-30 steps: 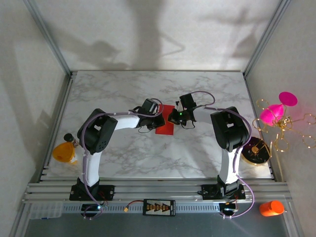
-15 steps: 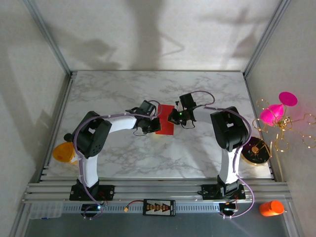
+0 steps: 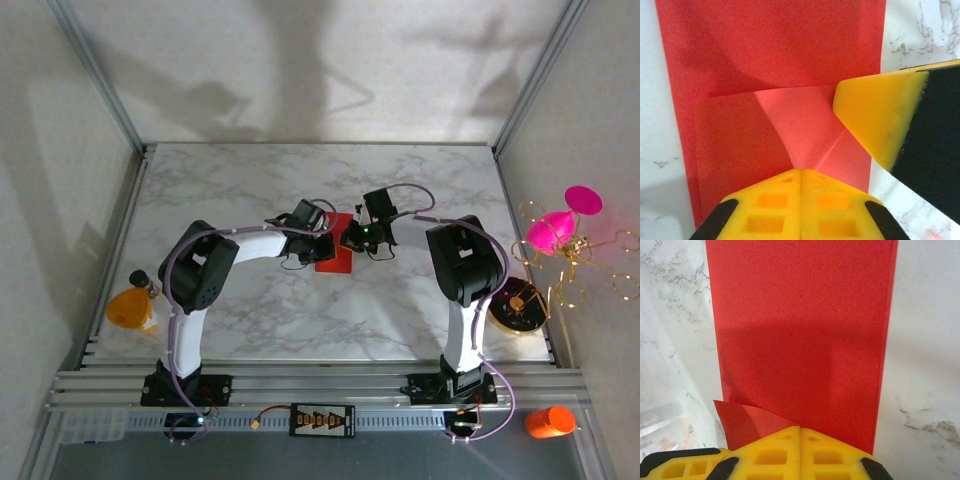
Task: Fold a paper plane with a square sheet of paper (pick it up from the middle)
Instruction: Fold the triangle a second time at the center of the table.
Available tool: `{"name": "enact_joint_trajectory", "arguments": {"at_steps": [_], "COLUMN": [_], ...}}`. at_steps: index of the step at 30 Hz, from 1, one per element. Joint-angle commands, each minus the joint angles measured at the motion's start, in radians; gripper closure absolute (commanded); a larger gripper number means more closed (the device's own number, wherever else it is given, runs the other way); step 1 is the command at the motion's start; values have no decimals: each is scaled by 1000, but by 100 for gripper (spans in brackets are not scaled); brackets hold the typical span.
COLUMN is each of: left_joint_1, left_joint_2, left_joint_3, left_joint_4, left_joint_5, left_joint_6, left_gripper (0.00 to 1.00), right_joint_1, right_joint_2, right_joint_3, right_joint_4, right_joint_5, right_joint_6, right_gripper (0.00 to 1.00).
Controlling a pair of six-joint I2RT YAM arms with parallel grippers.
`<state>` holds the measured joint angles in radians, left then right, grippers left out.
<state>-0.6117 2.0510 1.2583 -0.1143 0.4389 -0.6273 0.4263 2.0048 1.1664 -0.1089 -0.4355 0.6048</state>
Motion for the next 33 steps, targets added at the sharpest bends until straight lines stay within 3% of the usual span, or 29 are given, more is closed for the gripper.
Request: {"name": "enact_joint_trajectory", "arguments": {"at_steps": [1, 10, 16, 19, 23, 27, 33], "left_joint_1": [0, 6, 19, 24, 30, 36, 39], "left_joint_2": [-15, -127, -190, -183, -128, -70, 3], "left_joint_3": [-94, -167, -92, -80, -29, 22, 73], "left_joint_4": [-106, -220, -126, -11, 25, 44, 32], "left_joint_5": [-10, -7, -29, -77, -136, -144, -197], "left_joint_6": [33, 126, 47, -43, -93, -119, -148], "left_gripper": [94, 95, 94, 93, 93, 93, 95], "right_joint_1": [-5, -5, -5, -6, -7, -13, -14], "right_joint_2": [91, 84, 39, -7, -75, -145, -207], "right_joint_3": [-41, -31, -13, 9, 18, -45, -154], "right_joint_4": [-134, -134, -83, -27, 38, 83, 116], "right_joint_5": [147, 146, 70, -7, -66, -33, 32], "right_joint_6": [-20, -28, -26, -7, 41, 113, 231], "right_gripper": [99, 99, 97, 91, 81, 71, 66]}}
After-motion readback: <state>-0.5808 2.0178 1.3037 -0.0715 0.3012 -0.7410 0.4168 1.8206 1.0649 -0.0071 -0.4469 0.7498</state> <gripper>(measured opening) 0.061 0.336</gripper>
